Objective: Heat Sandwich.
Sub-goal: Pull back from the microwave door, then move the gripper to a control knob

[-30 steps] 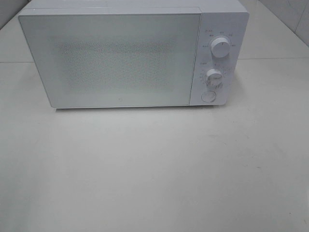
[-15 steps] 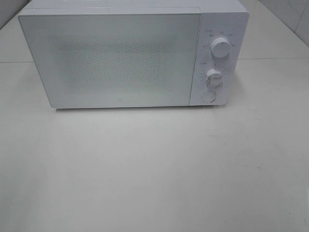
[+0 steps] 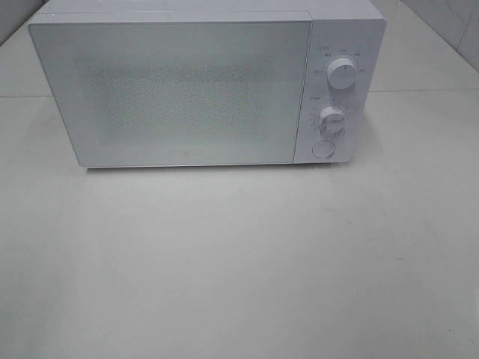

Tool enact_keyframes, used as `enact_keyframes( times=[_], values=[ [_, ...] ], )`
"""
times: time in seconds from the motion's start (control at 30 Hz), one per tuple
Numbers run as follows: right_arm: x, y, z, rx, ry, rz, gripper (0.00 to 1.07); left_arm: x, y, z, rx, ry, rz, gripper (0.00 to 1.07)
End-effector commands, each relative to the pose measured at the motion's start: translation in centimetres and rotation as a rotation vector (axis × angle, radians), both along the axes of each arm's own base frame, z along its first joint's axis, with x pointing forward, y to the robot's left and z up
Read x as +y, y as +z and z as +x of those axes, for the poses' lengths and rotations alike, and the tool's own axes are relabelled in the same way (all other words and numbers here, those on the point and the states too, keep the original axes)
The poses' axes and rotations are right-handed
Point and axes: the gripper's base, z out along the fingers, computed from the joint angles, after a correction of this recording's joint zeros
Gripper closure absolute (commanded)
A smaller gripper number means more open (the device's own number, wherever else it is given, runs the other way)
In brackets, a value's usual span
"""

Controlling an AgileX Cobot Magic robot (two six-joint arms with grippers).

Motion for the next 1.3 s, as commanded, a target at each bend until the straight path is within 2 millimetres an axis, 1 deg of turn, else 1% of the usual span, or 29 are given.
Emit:
enact_keyframes(
  times=[0.03, 0.1, 0.13, 0.2, 0.27, 0.33, 0.4, 0.43, 0.5, 0.53, 0.6, 0.67, 0.7, 0.77, 0.87, 0.93, 1.0, 1.07, 1.1, 1.2, 1.27, 1.3],
  values=[
    [0.1, 1.0, 0.7, -0.024, -0.005, 0.011, 0.31, 0.0, 0.0, -0.4, -0.033, -0.001, 0.004, 0.05],
    [0.2, 1.4, 1.7, -0.021, -0.003, 0.009, 0.31, 0.0, 0.0, -0.4, -0.033, -0.001, 0.004, 0.05],
    [0.2, 1.4, 1.7, -0.021, -0.003, 0.009, 0.31, 0.0, 0.0, -0.4, -0.033, -0.001, 0.004, 0.05],
    [0.3, 1.7, 2.5, -0.022, -0.002, 0.009, 0.31, 0.0, 0.0, -0.4, -0.033, -0.001, 0.004, 0.05],
    [0.5, 2.0, 3.8, -0.012, 0.0, 0.006, 0.31, 0.0, 0.0, -0.4, -0.033, -0.001, 0.004, 0.05],
    [0.5, 2.1, 4.1, -0.011, 0.001, 0.006, 0.31, 0.0, 0.0, -0.4, -0.033, -0.001, 0.004, 0.05],
    [0.7, 2.4, 5.4, -0.019, 0.004, 0.006, 0.31, 0.0, 0.0, -0.4, -0.033, -0.001, 0.004, 0.05],
    [0.7, 2.4, 5.4, -0.019, 0.004, 0.006, 0.31, 0.0, 0.0, -0.4, -0.033, -0.001, 0.004, 0.05],
    [0.8, 2.6, 6.3, -0.028, 0.006, 0.006, 0.31, 0.0, 0.0, -0.4, -0.033, -0.001, 0.004, 0.05],
    [0.9, 2.7, 7.2, -0.035, 0.008, 0.006, 0.31, 0.0, 0.0, -0.4, -0.033, -0.001, 0.004, 0.05],
    [0.9, 2.8, 7.5, -0.037, 0.009, 0.006, 0.31, 0.0, 0.0, -0.4, -0.033, -0.001, 0.004, 0.05],
    [1.0, 2.9, 8.3, -0.04, 0.01, 0.006, 0.31, 0.0, 0.0, -0.4, -0.033, -0.001, 0.004, 0.05],
    [1.1, 2.9, 9.2, -0.04, 0.012, 0.005, 0.31, 0.0, 0.0, -0.4, -0.033, -0.001, 0.004, 0.05],
    [1.2, 2.9, 9.6, -0.041, 0.013, 0.005, 0.31, 0.0, 0.0, -0.4, -0.033, -0.001, 0.004, 0.05],
    [1.4, 2.8, 11.4, -0.034, 0.016, 0.004, 0.31, 0.0, 0.0, -0.4, -0.033, -0.001, 0.004, 0.05],
    [1.4, 2.7, 11.7, -0.033, 0.017, 0.004, 0.31, 0.0, 0.0, -0.4, -0.033, -0.001, 0.004, 0.05],
    [1.6, 2.6, 13.0, -0.036, 0.02, 0.004, 0.31, 0.0, 0.0, -0.4, -0.033, -0.001, 0.004, 0.05],
    [1.7, 2.4, 13.9, -0.029, 0.021, 0.003, 0.31, 0.0, 0.0, -0.4, -0.033, -0.001, 0.004, 0.05],
    [1.7, 2.4, 13.9, -0.029, 0.021, 0.003, 0.31, 0.0, 0.0, -0.4, -0.033, -0.001, 0.004, 0.05],
    [1.9, 2.0, 15.5, -0.028, 0.024, 0.003, 0.31, 0.0, 0.0, -0.4, -0.033, -0.001, 0.004, 0.05],
    [1.9, 1.9, 15.8, -0.03, 0.025, 0.003, 0.31, 0.0, 0.0, -0.4, -0.033, -0.001, 0.004, 0.05],
    [2.0, 1.6, 16.6, -0.029, 0.027, 0.003, 0.31, 0.0, 0.0, -0.4, -0.033, -0.001, 0.004, 0.05]
  ],
)
